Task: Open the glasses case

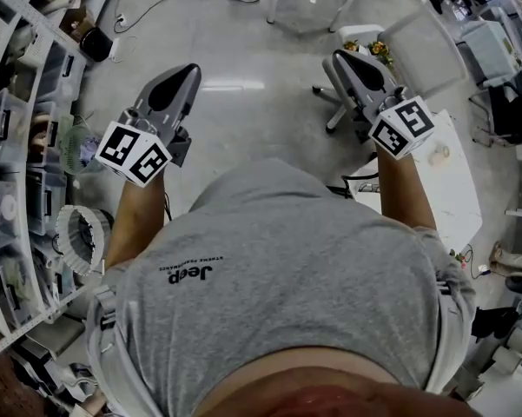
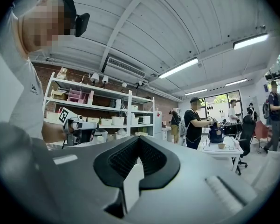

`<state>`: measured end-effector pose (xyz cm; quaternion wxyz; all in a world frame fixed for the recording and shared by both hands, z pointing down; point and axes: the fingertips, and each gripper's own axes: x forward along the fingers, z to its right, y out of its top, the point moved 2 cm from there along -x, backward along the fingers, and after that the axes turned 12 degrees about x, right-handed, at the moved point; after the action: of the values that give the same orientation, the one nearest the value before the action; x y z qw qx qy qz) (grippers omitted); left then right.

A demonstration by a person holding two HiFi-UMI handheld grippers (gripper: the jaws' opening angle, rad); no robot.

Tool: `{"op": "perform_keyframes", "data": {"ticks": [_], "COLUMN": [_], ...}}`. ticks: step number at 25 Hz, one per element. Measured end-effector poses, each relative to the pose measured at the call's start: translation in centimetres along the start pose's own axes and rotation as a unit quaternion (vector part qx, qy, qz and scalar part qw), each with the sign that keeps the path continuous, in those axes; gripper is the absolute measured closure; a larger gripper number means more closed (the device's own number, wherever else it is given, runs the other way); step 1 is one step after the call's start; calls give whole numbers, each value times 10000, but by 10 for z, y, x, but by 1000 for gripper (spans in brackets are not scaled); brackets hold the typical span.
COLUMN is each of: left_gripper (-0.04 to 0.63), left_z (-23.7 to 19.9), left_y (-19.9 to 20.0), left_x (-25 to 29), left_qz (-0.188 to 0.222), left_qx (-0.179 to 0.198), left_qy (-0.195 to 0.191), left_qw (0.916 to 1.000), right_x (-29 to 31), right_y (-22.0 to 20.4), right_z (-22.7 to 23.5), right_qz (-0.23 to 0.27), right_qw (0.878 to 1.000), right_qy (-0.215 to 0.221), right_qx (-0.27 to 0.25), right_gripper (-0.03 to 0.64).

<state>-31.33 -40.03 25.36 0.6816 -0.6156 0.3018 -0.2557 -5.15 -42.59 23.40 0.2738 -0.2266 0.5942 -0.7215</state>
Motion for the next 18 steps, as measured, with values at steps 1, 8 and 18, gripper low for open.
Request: {"op": "perform_keyframes", "data": {"ticks": [1,8,18], "left_gripper": [538,538,538], "left_z": [-1,2,0], "left_y": [-1,0,0], "left_x": [1,10,13], "left_qz": [21,9,51], "left_qx": [-7,8,-1], "left_qy": [2,-42,-28], "left_qw": [10000,10000,10000], "right_x": [-1,0,0], "right_y": [0,1,1], "right_z": [1,6,9], "right_qz": [-1,-31,-75], "right_qw": [10000,10000,9999], "right_qy": [-11,3,28], "right_qx": [-5,-35,-95], "right_gripper": [614,614,614]}}
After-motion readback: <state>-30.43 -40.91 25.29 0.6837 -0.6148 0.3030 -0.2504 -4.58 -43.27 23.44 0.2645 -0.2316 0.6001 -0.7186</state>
